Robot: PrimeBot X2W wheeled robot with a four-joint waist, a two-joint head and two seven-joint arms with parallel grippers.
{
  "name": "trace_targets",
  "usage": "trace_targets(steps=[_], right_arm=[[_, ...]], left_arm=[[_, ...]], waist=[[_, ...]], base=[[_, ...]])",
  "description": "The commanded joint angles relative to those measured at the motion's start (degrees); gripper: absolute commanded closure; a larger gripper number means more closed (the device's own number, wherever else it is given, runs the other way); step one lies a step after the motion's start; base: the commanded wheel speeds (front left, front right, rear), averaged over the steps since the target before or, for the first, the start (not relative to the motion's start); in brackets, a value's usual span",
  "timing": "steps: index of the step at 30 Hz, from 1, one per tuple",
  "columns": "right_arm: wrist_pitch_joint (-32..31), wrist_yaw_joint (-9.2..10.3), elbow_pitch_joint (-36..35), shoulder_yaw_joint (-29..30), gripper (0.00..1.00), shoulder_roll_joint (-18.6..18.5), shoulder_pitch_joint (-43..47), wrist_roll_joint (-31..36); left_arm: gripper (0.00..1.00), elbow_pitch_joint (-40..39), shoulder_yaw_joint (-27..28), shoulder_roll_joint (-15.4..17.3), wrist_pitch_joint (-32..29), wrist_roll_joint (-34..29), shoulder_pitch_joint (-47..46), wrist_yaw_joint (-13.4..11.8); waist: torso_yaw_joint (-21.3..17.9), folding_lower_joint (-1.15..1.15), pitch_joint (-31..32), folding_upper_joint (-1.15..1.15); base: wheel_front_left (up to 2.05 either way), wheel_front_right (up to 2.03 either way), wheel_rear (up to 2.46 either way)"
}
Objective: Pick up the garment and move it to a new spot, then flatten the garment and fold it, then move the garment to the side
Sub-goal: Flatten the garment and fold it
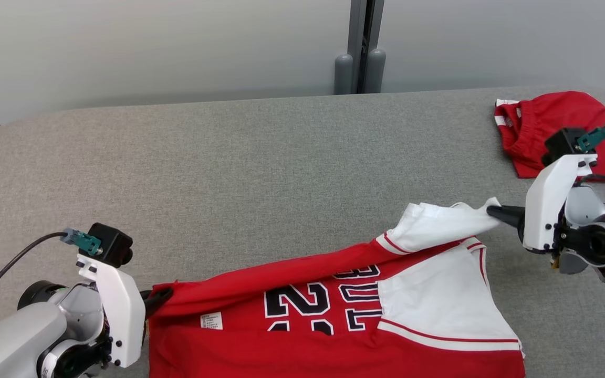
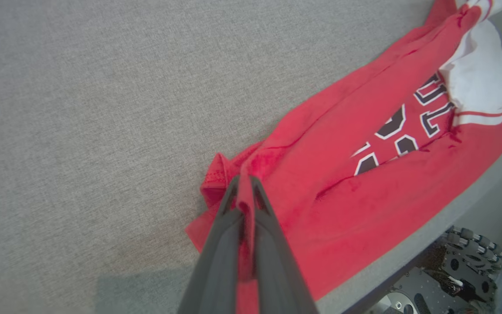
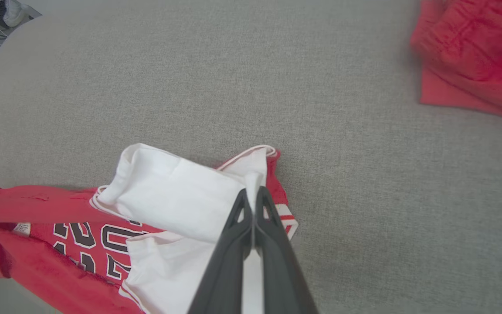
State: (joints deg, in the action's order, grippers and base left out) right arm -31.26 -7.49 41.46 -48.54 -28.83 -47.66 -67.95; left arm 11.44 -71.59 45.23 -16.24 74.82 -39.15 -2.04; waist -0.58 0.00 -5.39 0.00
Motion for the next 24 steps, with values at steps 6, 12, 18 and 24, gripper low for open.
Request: trace_targets(steps=[6, 12, 18, 24], right_arm=[[-5.04, -0.02, -1.16, -0.53, 1.00, -0.97, 2.28, -2.02], [-8.31, -0.02, -2.53, -0.19, 1.00, -1.51, 4.08, -3.10], [-9.78, -0.02, -4.61, 0.69, 1.00, -2.37, 6.09, -3.39], [-10.58, -0.02, -7.06, 1.30, 1.00, -2.96, 8.92, -2.79]], left_arm=[[1.00, -1.57, -0.05, 1.33, -2.63, 1.69, 0.13, -0.62], [1.00, -0.84, -0.48, 1.16, -6.20, 2.64, 1.26, -0.12], [1.00, -0.46, -0.64, 1.29, -7.27, 2.29, 1.35, -0.36], [1.00, -0.38, -0.81, 1.33, -7.50, 1.89, 2.12, -0.53]], waist=[[0.40, 0.00, 0.85, 0.00], [0.21, 0.00, 1.18, 0.00], [-0.13, 0.00, 0.93, 0.00], [-0.28, 0.00, 1.05, 0.00]], base=[[0.00, 0.00, 0.00], [0.00, 0.00, 0.00], [0.00, 0.00, 0.00], [0.00, 0.00, 0.00]])
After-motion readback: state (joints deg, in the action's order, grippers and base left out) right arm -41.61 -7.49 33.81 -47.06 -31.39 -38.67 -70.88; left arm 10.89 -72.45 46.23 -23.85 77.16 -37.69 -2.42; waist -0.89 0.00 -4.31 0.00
